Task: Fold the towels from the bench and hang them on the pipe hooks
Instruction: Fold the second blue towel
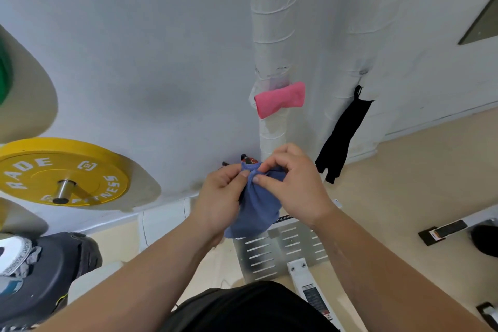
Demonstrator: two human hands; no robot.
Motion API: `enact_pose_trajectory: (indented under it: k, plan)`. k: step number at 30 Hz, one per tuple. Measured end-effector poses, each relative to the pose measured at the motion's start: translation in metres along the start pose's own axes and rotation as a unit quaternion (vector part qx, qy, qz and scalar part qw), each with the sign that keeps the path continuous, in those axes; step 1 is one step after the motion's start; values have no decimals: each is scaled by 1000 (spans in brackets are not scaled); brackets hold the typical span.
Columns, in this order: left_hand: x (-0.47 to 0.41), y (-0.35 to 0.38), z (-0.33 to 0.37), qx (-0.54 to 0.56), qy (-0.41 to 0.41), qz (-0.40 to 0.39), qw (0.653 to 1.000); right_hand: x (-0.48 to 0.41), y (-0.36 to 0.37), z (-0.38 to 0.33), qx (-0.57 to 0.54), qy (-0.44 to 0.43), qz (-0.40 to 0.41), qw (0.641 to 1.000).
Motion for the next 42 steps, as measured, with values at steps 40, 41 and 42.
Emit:
enact_pose_trajectory:
  k: [40, 41, 42]
  plan:
    - [-42, -18, 88, -95, 168, -146, 970, -32, -65, -31, -233, 13, 2, 972]
    - [-44, -15, 92, -113, 156, -182, 964, -31, -65, -33, -225, 13, -16, 974]
    - [-45, -11, 95, -127, 139, -224, 956, -30, -66, -35, -218, 12, -27, 975]
Point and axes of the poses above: each hand's wrist, its own x-axis away from the middle knuckle, its own y-axis out of the palm, z = x × y, the point moved 4 cm from there along -x, towards the middle knuckle, and after that the axes turned 9 degrees about -x, right-handed, at the moved point
